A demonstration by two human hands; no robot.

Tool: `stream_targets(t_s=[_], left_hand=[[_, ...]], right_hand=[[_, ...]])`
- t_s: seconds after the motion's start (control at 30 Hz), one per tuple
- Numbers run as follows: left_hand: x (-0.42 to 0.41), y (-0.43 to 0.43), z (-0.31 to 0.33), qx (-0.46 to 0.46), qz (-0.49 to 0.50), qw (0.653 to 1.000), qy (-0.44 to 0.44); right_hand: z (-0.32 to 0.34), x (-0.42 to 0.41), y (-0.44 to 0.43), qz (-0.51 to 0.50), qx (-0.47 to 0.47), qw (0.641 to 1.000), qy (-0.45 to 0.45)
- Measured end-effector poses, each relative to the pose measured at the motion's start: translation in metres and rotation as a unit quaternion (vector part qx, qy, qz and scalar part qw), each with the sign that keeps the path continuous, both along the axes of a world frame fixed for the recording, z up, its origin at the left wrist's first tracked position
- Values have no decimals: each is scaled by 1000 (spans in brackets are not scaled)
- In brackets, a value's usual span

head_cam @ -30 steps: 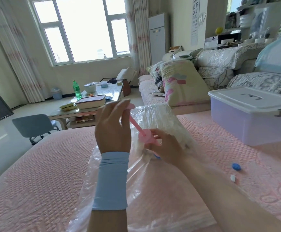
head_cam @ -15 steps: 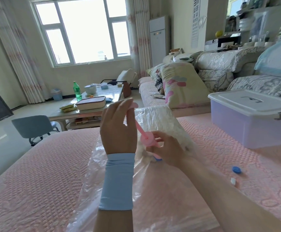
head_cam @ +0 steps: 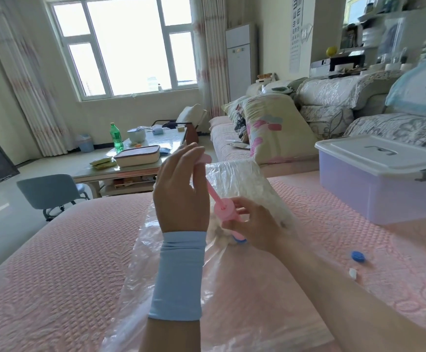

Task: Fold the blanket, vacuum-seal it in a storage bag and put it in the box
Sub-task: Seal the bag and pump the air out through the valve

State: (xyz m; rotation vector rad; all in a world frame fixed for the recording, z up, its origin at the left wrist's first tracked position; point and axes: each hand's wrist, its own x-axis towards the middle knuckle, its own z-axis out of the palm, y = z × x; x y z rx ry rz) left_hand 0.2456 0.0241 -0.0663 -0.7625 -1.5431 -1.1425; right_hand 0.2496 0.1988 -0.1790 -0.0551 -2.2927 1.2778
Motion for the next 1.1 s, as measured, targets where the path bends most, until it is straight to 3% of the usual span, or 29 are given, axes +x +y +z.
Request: stream_targets(t_s=[0.07,0.13,0.2,0.27,0.4,0.5,0.6,0.67,0.73,0.8,0.87,0.97,1.03,1.1], left_hand=[[0,2,-7,-9,8,1000,-16],[0,8,-28,-96,-13,991,-95],[-1,14,-48,-201,-59,958,-198],[-2,12,-50,-227,-63,943,-237],[0,-1,-12,-64,1,996,-64],[-1,-6,2,37,20,999,24],[0,3,-21,-30,5,998,-46],[-1,10,-43,-143,-41,977,-154],[-3,14,-52,-198,-75,950,-229],[-3,11,-43,-170,-62,963,-198],[-2,5,-23,-85,-29,991,-102],[-1,-2,-4,25,12,1000,4],[0,1,-11,19,18,1000,-5],[1,9,-29,-58,-15,995,-84]], right_hand=[[-1,-1,-2,1,0,1000,-2],[-3,-1,-2,-1,-1,1000,0],[-3,0,-2,4,-1,1000,-2],[-3,1,-3,9,-2,1000,-3],[-3,-1,-1,1,-10,1000,1],[-4,-1,0,3,-7,1000,-7],[-6,-2,-3,1,-5,1000,-5],[-7,-2,-3,-3,-7,1000,-3],[-7,-2,-3,-2,-11,1000,-4],[-6,-1,-3,-1,-12,1000,-3],[-4,-1,-3,1,-15,1000,-1],[-4,-1,-1,10,-14,1000,-5],[-5,-1,-1,14,-17,1000,-8],[-5,0,-3,15,-23,1000,-8]])
